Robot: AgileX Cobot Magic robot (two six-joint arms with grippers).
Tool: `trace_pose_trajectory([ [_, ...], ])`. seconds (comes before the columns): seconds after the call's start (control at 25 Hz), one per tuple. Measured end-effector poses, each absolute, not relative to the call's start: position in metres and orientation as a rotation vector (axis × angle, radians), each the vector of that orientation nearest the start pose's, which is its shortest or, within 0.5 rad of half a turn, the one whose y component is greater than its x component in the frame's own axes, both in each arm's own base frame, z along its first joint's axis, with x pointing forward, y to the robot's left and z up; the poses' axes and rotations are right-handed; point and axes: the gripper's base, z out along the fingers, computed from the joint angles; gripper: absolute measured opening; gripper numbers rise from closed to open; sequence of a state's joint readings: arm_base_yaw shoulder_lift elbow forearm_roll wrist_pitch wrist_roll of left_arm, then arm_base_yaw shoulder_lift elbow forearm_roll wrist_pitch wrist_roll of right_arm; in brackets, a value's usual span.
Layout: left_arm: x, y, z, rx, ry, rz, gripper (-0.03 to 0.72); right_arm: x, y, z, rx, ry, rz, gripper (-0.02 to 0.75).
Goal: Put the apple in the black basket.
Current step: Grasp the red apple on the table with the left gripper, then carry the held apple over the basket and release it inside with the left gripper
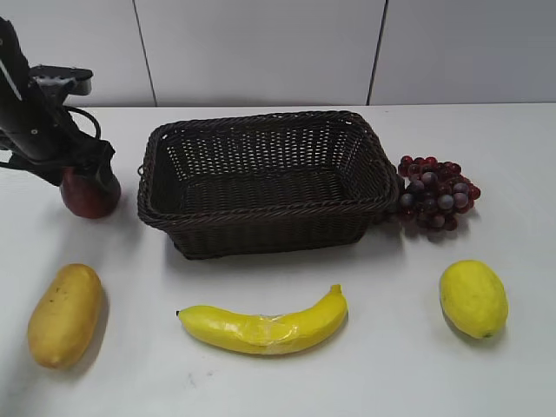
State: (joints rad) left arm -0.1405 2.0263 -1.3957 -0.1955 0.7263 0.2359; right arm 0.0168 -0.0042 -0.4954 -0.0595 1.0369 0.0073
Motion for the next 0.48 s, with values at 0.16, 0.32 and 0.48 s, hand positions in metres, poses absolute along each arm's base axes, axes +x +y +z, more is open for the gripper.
trace_pose_trajectory([
  [0.16, 0.404, -0.070, 0.173, 0.373, 2.844, -0.208, 0.611, -0.004, -0.005, 0.278, -0.008, 2.020, -0.056, 0.571],
  [0.32, 0.399, -0.070, 0.211, 0.388, 2.796, -0.213, 0.611, -0.004, -0.005, 0.278, -0.008, 2.020, -0.056, 0.571],
  [0.48, 0.390, -0.078, 0.275, 0.400, 2.646, -0.245, 0.610, -0.004, -0.005, 0.278, -0.008, 2.020, -0.056, 0.571],
])
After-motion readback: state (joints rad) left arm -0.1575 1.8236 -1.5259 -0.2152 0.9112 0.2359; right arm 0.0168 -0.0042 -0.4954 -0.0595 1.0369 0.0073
